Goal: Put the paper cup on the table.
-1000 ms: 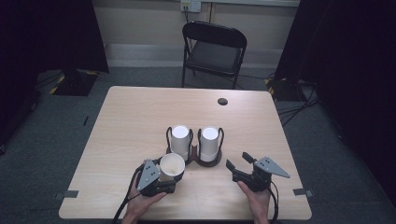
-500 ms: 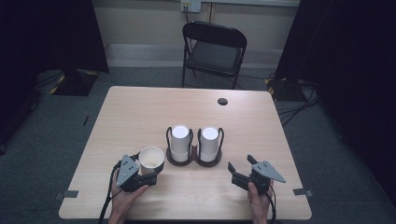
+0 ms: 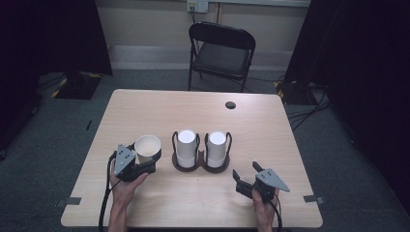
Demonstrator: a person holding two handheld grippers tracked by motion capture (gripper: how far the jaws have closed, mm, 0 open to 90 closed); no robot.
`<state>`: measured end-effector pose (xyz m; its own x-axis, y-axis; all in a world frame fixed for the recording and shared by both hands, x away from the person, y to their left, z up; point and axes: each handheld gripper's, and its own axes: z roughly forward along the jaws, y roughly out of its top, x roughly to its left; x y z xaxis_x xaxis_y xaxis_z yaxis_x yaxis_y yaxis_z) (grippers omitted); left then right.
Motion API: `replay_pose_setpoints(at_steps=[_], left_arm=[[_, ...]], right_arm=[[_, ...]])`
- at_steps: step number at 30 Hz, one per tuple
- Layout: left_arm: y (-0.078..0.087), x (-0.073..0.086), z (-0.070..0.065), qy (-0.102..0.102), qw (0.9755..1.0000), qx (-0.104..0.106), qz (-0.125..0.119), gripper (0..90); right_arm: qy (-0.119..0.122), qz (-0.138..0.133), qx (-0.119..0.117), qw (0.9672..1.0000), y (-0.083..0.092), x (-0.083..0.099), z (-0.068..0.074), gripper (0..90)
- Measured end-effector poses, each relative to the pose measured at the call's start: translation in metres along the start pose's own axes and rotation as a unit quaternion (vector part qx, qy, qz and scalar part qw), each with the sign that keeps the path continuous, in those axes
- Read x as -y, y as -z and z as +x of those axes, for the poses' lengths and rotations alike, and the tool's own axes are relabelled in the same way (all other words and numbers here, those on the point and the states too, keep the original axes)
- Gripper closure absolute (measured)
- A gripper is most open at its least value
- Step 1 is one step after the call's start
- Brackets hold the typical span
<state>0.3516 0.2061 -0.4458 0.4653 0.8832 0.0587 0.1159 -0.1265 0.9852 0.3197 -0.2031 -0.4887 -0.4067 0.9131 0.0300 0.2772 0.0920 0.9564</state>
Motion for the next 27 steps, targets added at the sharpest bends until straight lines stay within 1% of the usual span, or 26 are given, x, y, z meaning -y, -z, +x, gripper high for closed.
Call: replay_pose_setpoints(at_steps=[2,3,4,5,8,11,13,15,16,18,19,20,21,23,26,27], left_arm=[[-0.006,0.001,0.004,0.02,0.9998,0.005,-0.003,22.1],[-0.009,0.001,0.007,0.023,0.9997,0.001,-0.005,22.2],[-0.012,0.001,0.009,0.022,0.9997,-0.004,-0.004,22.2],[-0.015,0.001,0.011,0.026,0.9996,-0.008,-0.005,22.2],[-0.026,-0.002,0.018,0.019,0.9997,-0.017,0.003,22.1],[-0.036,-0.003,0.026,0.016,0.9996,-0.021,0.007,21.6],[-0.04,-0.003,0.029,0.023,0.9994,-0.024,0.006,21.4],[-0.044,-0.005,0.032,0.022,0.9992,-0.031,0.009,21.3],[-0.046,-0.005,0.033,0.024,0.9993,-0.028,0.007,21.3],[-0.049,-0.006,0.033,0.025,0.9992,-0.03,0.008,21.1],[-0.051,-0.006,0.034,0.03,0.9992,-0.025,0.004,21.0],[-0.053,-0.005,0.035,0.03,0.9991,-0.028,0.006,21.0],[-0.056,-0.005,0.036,0.033,0.9989,-0.029,0.013,21.0],[-0.062,-0.003,0.038,0.04,0.9986,-0.029,0.017,20.8],[-0.069,0.001,0.039,0.042,0.9984,-0.029,0.025,20.8],[-0.072,0.003,0.039,0.037,0.9983,-0.028,0.033,20.8]], right_arm=[[0.006,0.0,0.0,1.0,0.0,0.001,0.0,16.8],[0.007,-0.001,-0.001,1.0,0.0,0.001,0.0,16.7],[0.008,0.0,-0.003,1.0,-0.001,0.001,0.0,16.7],[0.009,-0.001,-0.005,0.9999,-0.001,0.001,0.001,16.7],[0.01,-0.003,-0.007,0.9999,-0.002,0.001,0.002,16.7],[0.01,-0.008,-0.012,0.9998,-0.002,0.001,0.002,16.6],[0.009,-0.007,-0.011,0.9999,-0.003,0.001,0.002,16.6],[0.006,-0.007,-0.011,0.9999,-0.003,0.002,0.001,16.5],[0.006,-0.008,-0.011,0.9999,-0.003,0.003,0.001,16.5],[0.004,-0.007,-0.012,0.9999,-0.003,0.005,0.002,16.6],[0.007,-0.009,-0.011,0.9999,-0.002,0.005,0.002,16.4],[0.006,-0.011,-0.014,0.9998,-0.002,0.005,0.003,16.1],[0.004,-0.011,-0.015,0.9998,-0.002,0.005,0.003,16.1],[0.004,-0.009,-0.014,0.9998,-0.003,0.005,0.004,15.8],[0.001,-0.011,-0.013,0.9999,-0.002,0.005,0.003,15.6],[0.002,-0.011,-0.013,0.9999,-0.003,0.005,0.003,15.7]])
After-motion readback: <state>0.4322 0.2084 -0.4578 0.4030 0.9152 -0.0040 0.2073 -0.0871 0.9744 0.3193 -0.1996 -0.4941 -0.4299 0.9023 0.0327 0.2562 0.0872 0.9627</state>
